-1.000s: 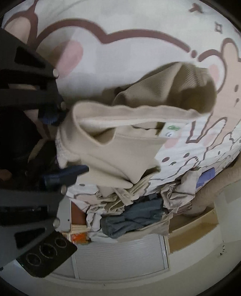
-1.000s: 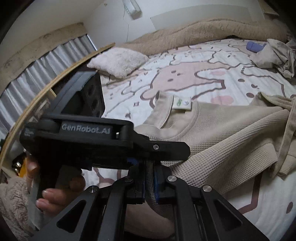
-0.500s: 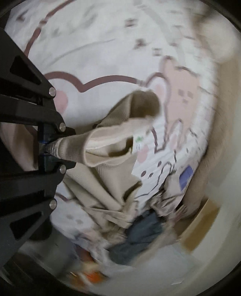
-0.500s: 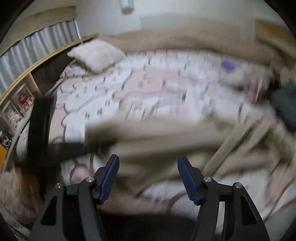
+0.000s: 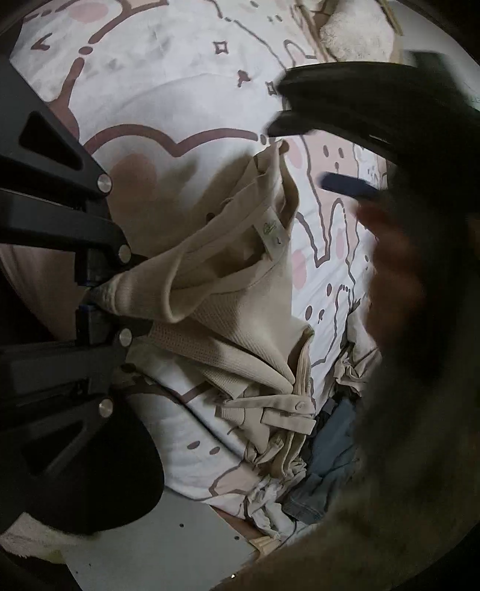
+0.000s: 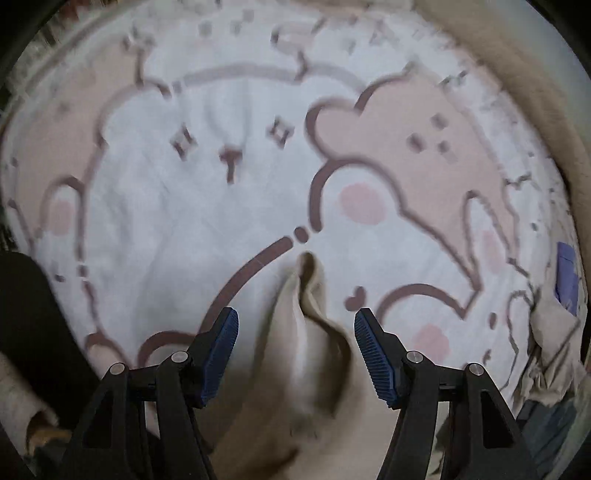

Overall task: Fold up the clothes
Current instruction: 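Lift the cardigan high with both grippers and shake it out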

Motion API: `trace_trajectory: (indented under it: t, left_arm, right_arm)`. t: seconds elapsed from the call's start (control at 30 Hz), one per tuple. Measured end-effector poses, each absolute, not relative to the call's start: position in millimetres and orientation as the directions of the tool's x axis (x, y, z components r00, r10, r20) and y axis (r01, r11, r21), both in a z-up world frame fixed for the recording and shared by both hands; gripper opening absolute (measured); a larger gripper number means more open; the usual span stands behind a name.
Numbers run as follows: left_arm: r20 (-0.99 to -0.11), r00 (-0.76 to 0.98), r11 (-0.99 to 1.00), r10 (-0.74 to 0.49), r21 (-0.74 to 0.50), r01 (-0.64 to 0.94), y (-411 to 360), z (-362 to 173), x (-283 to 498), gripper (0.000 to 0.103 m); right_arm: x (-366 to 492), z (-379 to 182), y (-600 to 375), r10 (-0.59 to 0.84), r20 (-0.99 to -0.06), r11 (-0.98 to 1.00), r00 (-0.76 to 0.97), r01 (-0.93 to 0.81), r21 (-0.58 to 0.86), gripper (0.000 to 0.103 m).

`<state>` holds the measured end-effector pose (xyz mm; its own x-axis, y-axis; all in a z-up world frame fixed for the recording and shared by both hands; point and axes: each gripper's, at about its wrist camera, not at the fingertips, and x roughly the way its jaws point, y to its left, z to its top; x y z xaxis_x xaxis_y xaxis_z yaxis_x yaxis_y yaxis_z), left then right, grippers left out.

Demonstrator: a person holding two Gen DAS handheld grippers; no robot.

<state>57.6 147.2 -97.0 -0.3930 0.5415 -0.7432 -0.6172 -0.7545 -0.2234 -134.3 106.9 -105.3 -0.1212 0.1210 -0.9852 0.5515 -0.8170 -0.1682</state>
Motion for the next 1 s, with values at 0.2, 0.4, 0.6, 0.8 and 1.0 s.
trace_trajectory:
  t: [0.2, 0.4, 0.6, 0.8, 1.0]
  left_arm:
    - [-0.732, -0.379, -0.763, 0.567, -0.293, -0.576, 135, -98, 46, 0.006]
    - [-0.712, -0.415, -0.803, 0.566, -0.364, -0.472, 113, -88, 22, 0.006]
    - [-0.625, -0.586, -0.856, 0.516, -0.382, -0.348, 87, -19, -14, 0.006]
    - [-0.34, -0.837, -0.89, 0.429, -0.316, -0.328, 63, 157, -16, 0.006]
    - [0.005, -0.944, -0.919, 0.329, -0.23, -0.322, 19, 341, 52, 0.006]
  right_arm:
    - [-153, -145, 135, 0.16, -0.986, -0.872, -0.053, 0.461, -0.167, 0.016]
    - [-143, -71, 231, -0.1, -0.937, -0.994, -0.336, 0.08, 0.078, 0.008]
    - [-95, 58, 299, -0.29, -0.668, -0.859, -0.686, -0.122, 0.498, 0.008]
    - [-23, 223, 291, -0.274, -0.359, -0.828, -0.892, 0.029, 0.559, 0.008]
    - [56, 374, 268, -0.23, -0.029, -0.839, -0.973, 0.183, 0.512, 0.008]
